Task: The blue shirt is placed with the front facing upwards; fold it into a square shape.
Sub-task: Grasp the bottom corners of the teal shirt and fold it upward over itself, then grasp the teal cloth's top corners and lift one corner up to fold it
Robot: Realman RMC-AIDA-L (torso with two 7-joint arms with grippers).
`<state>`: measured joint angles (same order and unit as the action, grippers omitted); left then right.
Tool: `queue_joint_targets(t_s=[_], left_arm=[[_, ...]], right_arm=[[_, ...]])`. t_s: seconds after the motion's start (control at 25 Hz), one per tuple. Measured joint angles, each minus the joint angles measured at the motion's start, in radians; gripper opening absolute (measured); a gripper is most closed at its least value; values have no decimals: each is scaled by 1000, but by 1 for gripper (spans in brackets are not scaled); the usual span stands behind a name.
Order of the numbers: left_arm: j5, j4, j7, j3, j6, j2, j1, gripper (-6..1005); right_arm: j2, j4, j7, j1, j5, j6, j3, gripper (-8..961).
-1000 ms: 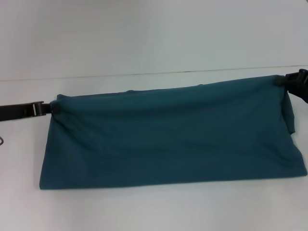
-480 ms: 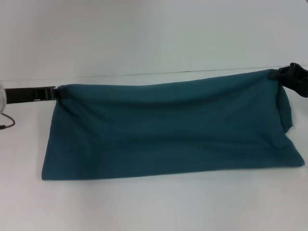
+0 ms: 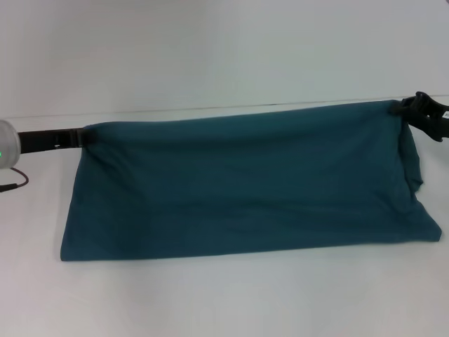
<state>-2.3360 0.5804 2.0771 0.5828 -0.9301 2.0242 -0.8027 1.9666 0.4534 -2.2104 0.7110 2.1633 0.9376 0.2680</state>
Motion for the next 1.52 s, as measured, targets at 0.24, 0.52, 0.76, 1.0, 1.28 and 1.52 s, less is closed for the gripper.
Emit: queue_joint_targets(t_s=[0.24, 0.52, 0.76, 1.0, 1.28, 1.52], left_arm=[[82, 0, -162, -3, 221, 87, 8, 60], [119, 14, -254, 6, 319, 135, 35, 138], [83, 158, -89, 49, 123, 123, 125, 408], [-51, 300, 243, 218, -82, 62, 187, 604], [-181, 288, 387, 208, -194, 22, 124, 716], [-223, 246, 402, 223, -131, 27, 108, 785]], right_arm=[[35, -109, 228, 54, -144, -238, 2, 42], [70, -104, 366, 97, -172, -329, 16, 237], [74, -19, 494, 42, -173, -202, 23, 479], [102, 37, 540, -38, -176, -23, 26, 639], [112, 28, 560, -74, -176, 27, 29, 816], [115, 22, 557, -76, -175, 30, 51, 811]])
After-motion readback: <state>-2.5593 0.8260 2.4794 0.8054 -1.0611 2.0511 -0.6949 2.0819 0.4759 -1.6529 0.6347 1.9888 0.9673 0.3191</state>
